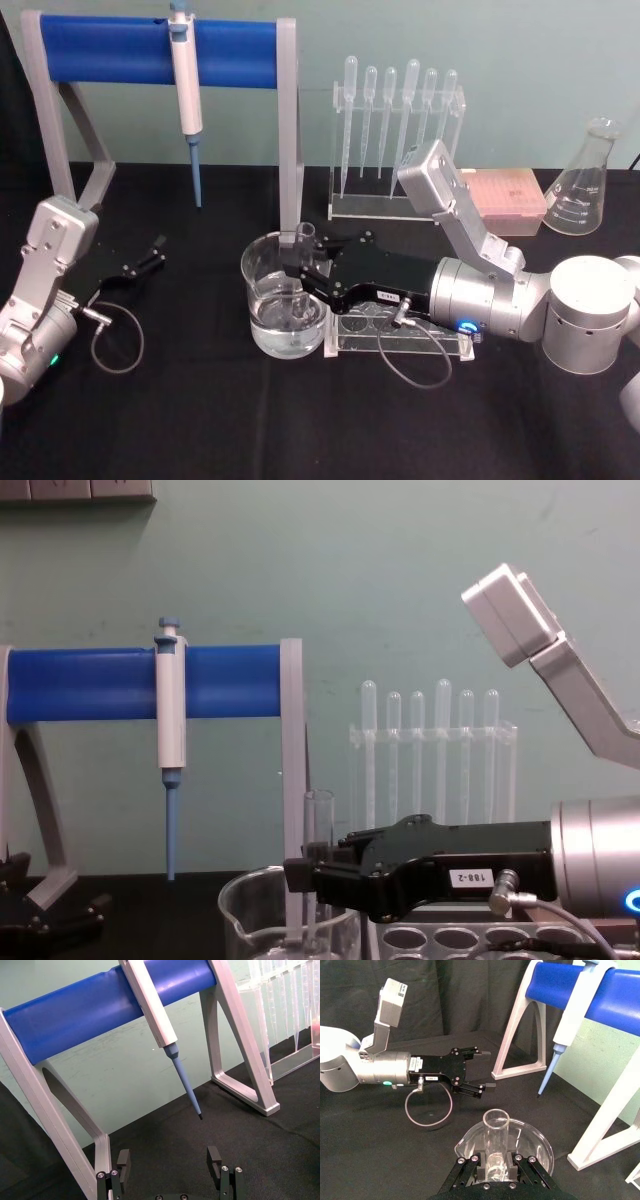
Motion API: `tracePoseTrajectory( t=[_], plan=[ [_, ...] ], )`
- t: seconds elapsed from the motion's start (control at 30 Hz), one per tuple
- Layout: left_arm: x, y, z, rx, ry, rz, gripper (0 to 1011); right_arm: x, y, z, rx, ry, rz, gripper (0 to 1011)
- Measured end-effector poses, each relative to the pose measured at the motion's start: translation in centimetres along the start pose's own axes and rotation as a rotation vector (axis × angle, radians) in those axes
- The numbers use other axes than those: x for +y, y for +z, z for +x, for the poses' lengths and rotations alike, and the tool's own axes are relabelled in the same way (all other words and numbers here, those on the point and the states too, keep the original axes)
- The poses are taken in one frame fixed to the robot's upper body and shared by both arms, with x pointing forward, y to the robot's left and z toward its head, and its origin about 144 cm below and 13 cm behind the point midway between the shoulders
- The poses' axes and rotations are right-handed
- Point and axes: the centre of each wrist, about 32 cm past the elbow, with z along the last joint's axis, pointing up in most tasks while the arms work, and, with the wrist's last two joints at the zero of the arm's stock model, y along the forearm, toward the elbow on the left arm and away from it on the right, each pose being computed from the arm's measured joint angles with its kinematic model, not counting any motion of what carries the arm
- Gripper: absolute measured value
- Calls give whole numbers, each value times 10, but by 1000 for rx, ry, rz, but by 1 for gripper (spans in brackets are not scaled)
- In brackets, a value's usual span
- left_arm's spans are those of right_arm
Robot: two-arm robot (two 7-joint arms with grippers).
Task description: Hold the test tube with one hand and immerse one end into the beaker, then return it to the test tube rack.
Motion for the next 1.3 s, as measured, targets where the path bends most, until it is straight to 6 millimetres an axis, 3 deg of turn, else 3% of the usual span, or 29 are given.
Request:
tracePoseTrajectory(
  t=[0.8,1.3],
  plan=[
    [0,0,0,0,0,0,1000,0,0,0,-2,0,0,225],
    [0,0,0,0,0,0,1000,-4,20,-2,-53,-7,18,226]
  ],
)
